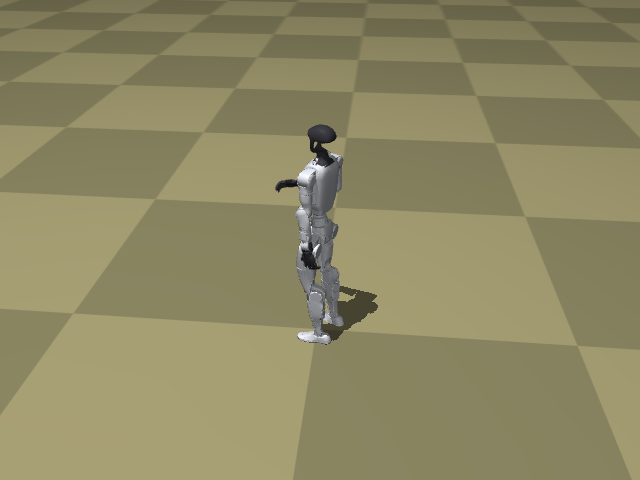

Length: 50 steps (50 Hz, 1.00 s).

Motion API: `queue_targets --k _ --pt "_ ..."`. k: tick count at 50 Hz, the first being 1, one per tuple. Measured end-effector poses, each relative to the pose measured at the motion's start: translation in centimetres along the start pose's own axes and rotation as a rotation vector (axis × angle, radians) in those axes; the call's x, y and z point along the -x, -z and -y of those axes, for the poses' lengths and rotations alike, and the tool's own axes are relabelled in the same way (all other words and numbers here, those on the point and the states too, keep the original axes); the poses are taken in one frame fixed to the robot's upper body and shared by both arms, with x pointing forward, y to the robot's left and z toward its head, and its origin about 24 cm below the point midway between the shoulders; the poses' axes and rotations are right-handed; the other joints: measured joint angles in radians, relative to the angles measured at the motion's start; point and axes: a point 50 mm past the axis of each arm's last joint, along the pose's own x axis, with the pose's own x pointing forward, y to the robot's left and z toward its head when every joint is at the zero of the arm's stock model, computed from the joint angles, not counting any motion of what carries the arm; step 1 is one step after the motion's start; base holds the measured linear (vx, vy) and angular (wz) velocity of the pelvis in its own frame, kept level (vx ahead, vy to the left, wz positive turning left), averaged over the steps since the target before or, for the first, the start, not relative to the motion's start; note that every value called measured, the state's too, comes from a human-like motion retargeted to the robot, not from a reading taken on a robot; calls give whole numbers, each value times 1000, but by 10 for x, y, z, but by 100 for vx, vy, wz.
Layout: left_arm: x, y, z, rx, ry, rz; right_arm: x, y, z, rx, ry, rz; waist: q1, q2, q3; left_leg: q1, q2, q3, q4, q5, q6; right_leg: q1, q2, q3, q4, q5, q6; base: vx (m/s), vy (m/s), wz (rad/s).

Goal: Upper body actions

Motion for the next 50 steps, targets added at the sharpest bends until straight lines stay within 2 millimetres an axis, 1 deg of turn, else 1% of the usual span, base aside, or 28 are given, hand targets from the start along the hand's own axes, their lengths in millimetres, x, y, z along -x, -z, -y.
queue_targets --k 4,7,9,11,13,15,17,20,23,25,27,30,33,36,38,40,44,50 --pt "0 2 0 0 1 -5 -10 -26 15 -258 205 201 1 0 -4 1 -4 -11 -1 1 2 5 -1 -12 -1 -2 0 0 0 0" --pt "0 2 0 0 1 -6 -20 -43 28 -424 311 327 6 0 -7 2 -5 -14 -1 1 3 8 0 -15 -1 -4 1 0 0 0" --pt "0 2 -1 -5 -2 -5 -27 -55 40 -482 367 403 13 -2 -11 2 -7 -14 -2 2 6 9 2 -15 -2 -4 0 0 0 0" --pt "0 2 -3 -12 -7 -6 -33 -69 52 -501 435 480 23 -5 -16 5 -12 -15 -6 2 12 11 4 -15 -2 -5 0 3 0 2" --pt "0 4 -4 -14 -13 -9 -39 -86 62 -497 498 562 30 -9 -23 10 -19 -20 -11 2 19 13 6 -20 -3 -7 -1 6 0 13" --pt "0 6 -5 -10 -15 -16 -47 -106 68 -475 517 640 33 -13 -30 16 -26 -29 -17 2 25 15 7 -28 -2 -9 -1 4 0 22" --pt "0 9 -5 4 -14 -23 -62 -125 69 -438 465 693 31 -13 -37 21 -28 -38 -21 1 27 17 6 -37 -1 -11 0 1 3 22" --pt "0 10 -4 23 -11 -28 -87 -156 62 -354 317 748 24 -10 -44 26 -30 -46 -24 0 30 16 7 -46 2 -12 0 -2 6 13" --pt "0 7 -6 27 -15 -21 -109 -178 53 -233 186 749 38 -16 -43 32 -28 -39 -25 -2 29 14 6 -39 6 -11 0 0 0 -7" --pt "1 2 -8 17 -24 -11 -117 -189 49 -134 153 754 62 -27 -39 36 -24 -28 -24 -3 26 14 7 -28 7 -10 0 1 -4 -26" --pt "2 -3 -11 -9 -38 -1 -120 -196 46 -57 166 759 91 -38 -33 40 -22 -19 -24 -4 24 16 9 -17 8 -9 0 2 -7 -23" --pt "2 -6 -14 -47 -57 6 -119 -200 44 -32 215 774 120 -50 -26 45 -22 -17 -23 -3 25 25 12 -9 5 -10 1 2 -4 -5" --pt "2 -6 -13 -40 -58 5 -115 -196 44 -86 262 777 116 -48 -23 46 -28 -31 -24 -1 30 34 12 -20 2 -13 1 1 0 18" --pt "2 -2 -11 21 -44 3 -107 -191 49 -149 328 785 83 -42 -27 43 -34 -52 -25 2 32 38 8 -41 3 -18 3 1 2 35" --pt "1 1 -9 68 -33 1 -100 -188 58 -190 413 790 57 -36 -30 41 -37 -63 -25 2 33 38 6 -53 2 -19 3 -1 2 29" --pt "1 4 -7 107 -21 -2 -89 -184 71 -222 534 796 34 -30 -33 39 -40 -72 -26 2 35 36 3 -63 2 -20 3 -2 2 21" --pt "0 8 -3 153 2 -8 -63 -174 99 -239 786 787 7 -21 -33 42 -40 -72 -29 -1 32 29 -1 -66 5 -18 3 0 0 0" --pt "0 6 0 132 7 -4 -22 -156 129 -253 1086 720 4 -11 -31 30 -10 -26 -16 -9 5 7 -2 -23 8 -8 2 -3 2 -40"
